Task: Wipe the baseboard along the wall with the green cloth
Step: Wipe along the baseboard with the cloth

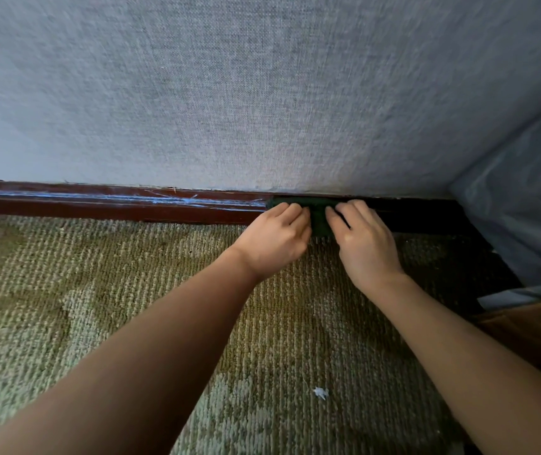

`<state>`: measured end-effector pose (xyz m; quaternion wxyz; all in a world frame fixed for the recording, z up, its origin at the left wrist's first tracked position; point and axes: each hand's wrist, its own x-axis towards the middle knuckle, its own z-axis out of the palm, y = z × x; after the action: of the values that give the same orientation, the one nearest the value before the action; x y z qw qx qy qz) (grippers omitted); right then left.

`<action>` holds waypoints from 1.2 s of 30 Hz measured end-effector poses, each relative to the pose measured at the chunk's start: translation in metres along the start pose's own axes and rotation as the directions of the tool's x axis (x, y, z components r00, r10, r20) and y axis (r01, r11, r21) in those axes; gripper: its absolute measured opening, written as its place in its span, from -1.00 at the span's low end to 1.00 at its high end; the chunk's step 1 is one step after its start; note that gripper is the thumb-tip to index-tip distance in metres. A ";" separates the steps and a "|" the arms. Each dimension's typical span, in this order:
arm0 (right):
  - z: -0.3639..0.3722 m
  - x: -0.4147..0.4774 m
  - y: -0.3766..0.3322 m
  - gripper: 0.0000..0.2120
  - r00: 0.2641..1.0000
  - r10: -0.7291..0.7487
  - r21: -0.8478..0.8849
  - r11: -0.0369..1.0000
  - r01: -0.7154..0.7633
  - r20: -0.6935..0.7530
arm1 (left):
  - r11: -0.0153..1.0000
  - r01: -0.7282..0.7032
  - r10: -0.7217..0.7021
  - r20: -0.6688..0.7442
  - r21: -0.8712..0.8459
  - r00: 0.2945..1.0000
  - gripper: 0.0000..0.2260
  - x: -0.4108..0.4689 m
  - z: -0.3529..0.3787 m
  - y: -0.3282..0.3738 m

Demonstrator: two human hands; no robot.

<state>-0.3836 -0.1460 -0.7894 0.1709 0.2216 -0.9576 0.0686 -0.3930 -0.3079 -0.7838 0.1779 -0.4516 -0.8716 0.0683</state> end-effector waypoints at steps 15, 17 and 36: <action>-0.005 0.001 -0.004 -0.74 0.997 0.083 0.042 0.996 -0.082 -0.005 | 0.999 0.029 -0.028 0.074 -0.016 0.997 -0.95 0.011 -0.013 0.000; -0.008 0.002 -0.005 -0.76 0.998 0.067 0.042 0.997 -0.067 0.001 | 1.000 0.027 -0.027 0.068 -0.002 0.997 -0.96 0.011 -0.013 0.000; -0.025 0.007 -0.003 -0.71 0.999 -0.036 -0.009 0.999 0.036 -0.009 | 0.998 0.031 -0.035 0.092 0.046 0.995 -0.69 0.000 -0.027 -0.008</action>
<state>-0.3803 -0.1465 -0.7638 0.1773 0.2379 -0.9529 0.0621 -0.3891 -0.3133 -0.7567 0.1486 -0.4294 -0.8845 0.1057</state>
